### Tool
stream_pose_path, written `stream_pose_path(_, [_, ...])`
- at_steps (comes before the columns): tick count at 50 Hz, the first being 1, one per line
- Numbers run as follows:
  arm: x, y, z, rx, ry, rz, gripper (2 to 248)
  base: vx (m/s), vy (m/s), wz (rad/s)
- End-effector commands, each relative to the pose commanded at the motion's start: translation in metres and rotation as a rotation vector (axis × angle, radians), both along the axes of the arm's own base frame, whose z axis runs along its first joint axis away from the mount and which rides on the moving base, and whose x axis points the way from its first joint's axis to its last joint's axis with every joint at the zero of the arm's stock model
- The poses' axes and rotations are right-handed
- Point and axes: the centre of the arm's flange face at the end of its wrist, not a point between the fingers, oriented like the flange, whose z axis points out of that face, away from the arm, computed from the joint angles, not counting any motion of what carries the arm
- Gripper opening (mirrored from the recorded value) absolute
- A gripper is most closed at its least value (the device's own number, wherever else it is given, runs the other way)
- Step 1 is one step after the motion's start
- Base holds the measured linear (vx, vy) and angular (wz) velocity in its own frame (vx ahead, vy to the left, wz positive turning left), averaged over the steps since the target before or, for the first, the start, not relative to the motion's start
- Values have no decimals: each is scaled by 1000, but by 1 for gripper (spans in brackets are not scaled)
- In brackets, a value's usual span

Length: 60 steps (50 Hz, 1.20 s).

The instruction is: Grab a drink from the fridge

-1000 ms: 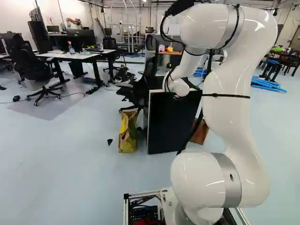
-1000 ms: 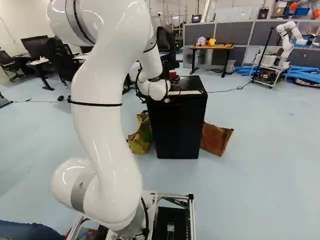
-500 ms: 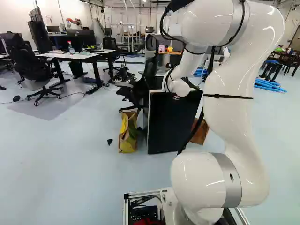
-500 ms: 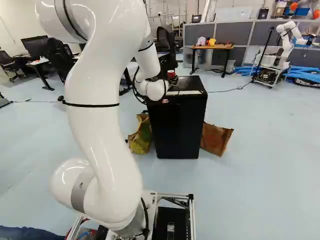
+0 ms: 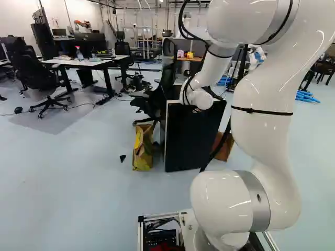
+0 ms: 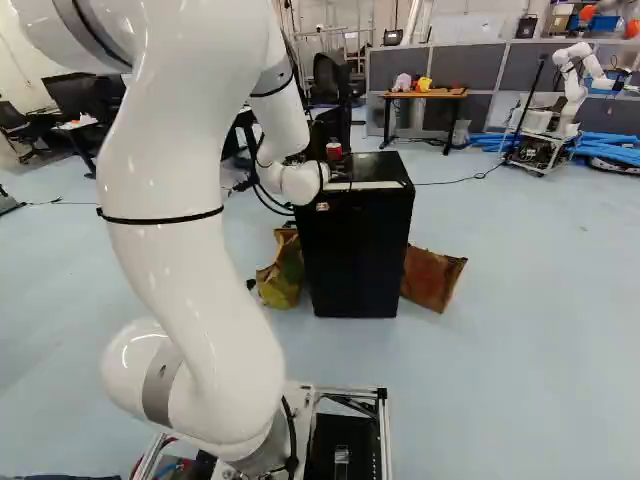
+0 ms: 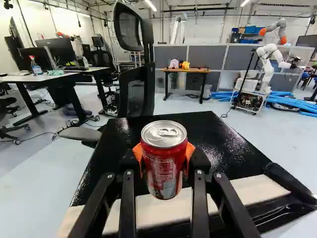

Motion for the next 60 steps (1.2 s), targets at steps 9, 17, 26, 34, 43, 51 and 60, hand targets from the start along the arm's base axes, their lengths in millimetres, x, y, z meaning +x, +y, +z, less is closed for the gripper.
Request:
stream_pose_path(9, [-23, 10, 3, 2, 16, 13, 100, 0, 0, 0])
stream_pose_path(17, [-47, 19, 5, 4, 33, 26, 100, 0, 0, 0])
stream_pose_path(26, [-78, 30, 5, 7, 53, 42, 100, 0, 0, 0])
stream_pose_path(34, [-108, 40, 3, 9, 73, 57, 100, 0, 0, 0])
stream_pose_path(43, [-138, 48, 0, 10, 93, 72, 100, 0, 0, 0])
stream_pose_path(51, [-162, 54, -4, 11, 108, 85, 100, 0, 0, 0])
stream_pose_path(60, [-186, 59, -9, 12, 124, 96, 100, 0, 0, 0])
